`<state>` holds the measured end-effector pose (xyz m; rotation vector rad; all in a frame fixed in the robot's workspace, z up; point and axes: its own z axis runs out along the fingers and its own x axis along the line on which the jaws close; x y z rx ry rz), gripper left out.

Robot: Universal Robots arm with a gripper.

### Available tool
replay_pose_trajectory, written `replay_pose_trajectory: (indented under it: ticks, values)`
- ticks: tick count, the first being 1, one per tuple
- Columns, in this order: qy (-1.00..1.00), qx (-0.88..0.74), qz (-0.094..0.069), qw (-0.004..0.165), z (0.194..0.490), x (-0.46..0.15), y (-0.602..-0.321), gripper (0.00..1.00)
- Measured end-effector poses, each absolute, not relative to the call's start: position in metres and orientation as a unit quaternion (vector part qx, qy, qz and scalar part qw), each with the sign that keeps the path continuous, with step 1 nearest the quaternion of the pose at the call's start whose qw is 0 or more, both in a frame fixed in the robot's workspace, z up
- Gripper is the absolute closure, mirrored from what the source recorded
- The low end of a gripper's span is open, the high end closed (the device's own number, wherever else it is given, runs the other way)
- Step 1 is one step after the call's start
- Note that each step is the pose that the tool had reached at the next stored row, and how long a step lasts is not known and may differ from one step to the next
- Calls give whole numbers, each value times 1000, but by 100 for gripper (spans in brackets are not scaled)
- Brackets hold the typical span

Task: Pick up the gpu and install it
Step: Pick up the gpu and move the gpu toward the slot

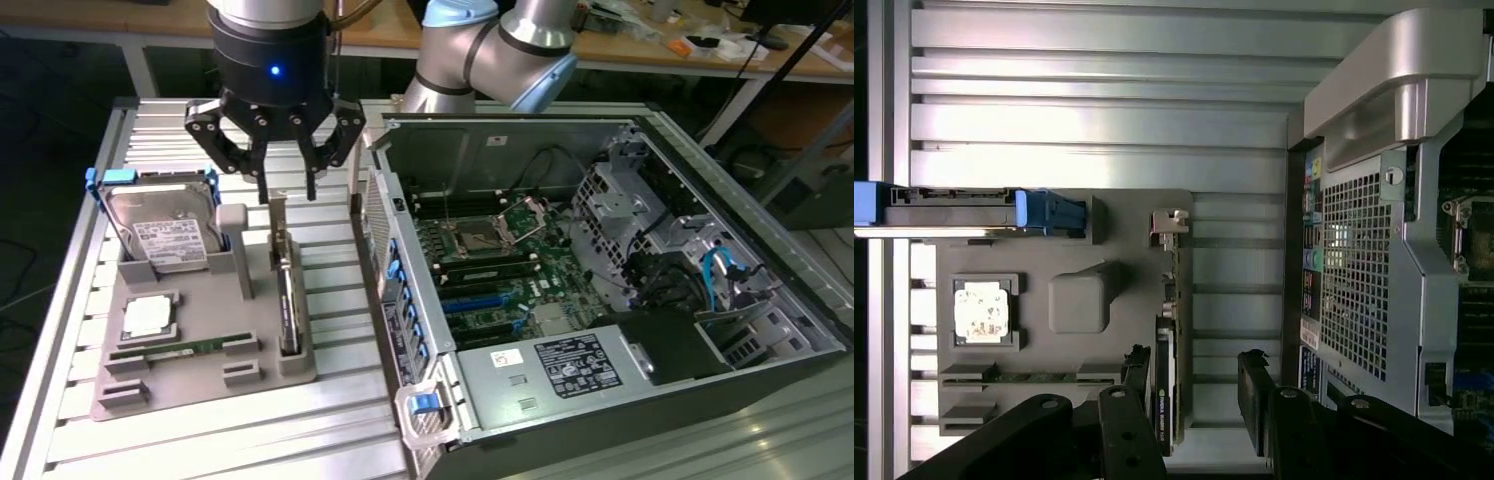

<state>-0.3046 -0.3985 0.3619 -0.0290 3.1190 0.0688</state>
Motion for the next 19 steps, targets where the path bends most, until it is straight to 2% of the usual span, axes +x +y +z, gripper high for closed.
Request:
replay_pose_trajectory:
  ticks: [19]
  values:
    - [1000,-9,22,11,339,-306,-405,52]
